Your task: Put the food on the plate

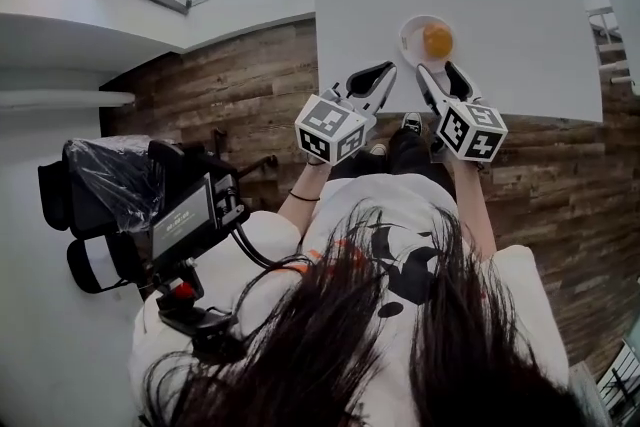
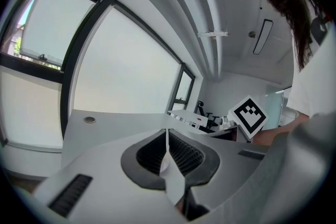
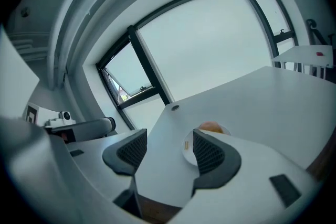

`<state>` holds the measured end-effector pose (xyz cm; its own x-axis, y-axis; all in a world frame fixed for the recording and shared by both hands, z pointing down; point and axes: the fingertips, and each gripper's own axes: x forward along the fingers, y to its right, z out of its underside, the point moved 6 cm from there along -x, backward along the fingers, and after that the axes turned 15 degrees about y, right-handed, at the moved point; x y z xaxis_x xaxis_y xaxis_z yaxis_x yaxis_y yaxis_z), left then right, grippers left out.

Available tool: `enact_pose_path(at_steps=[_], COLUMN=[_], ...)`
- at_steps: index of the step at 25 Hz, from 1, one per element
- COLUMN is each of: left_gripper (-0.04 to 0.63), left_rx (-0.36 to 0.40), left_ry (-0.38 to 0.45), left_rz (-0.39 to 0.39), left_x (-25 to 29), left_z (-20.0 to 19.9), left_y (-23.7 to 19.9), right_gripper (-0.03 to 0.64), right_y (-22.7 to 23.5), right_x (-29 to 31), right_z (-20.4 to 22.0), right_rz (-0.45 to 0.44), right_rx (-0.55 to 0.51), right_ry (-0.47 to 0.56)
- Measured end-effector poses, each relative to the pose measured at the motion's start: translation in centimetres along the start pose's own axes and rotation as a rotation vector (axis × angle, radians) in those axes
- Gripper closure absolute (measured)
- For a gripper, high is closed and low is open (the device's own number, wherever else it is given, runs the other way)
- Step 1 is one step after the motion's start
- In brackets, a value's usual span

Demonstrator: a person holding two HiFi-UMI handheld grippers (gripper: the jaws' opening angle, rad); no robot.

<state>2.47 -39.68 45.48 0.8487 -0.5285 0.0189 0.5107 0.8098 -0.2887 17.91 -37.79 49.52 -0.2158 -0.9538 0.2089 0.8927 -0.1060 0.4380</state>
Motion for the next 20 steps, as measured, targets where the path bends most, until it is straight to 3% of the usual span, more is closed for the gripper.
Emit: enact_pose_path(at_steps=[2, 4, 12, 20], left_gripper=[0.589, 0.589, 0.589, 0.589], left_rx=[-0.008, -0.019, -0.053, -0.031], left_ry=[-0.01, -0.017, -0.021, 0.027], left_rz=[0.022, 0.041, 0.077, 0.099], left_x=[-0.3, -0.6, -1.6, -7.2], left_z=[0.5, 1.0, 2.0, 2.6], left_y=[0.8, 1.5, 3.0, 10.2], right_gripper=[0.331, 0.383, 0.383, 0.383], right_y=[-0.5, -1.1, -3.0, -6.0], right_x=[-1.1, -2.3, -5.0, -14.2], right_z=[0.5, 0.9, 1.7, 3.8], right_rz=[0.002, 0.009, 0.005, -0.013], right_rx=[0.007, 0.017, 0.053, 0.055], right_ry=[-0.001, 0.001, -0.012, 0.035])
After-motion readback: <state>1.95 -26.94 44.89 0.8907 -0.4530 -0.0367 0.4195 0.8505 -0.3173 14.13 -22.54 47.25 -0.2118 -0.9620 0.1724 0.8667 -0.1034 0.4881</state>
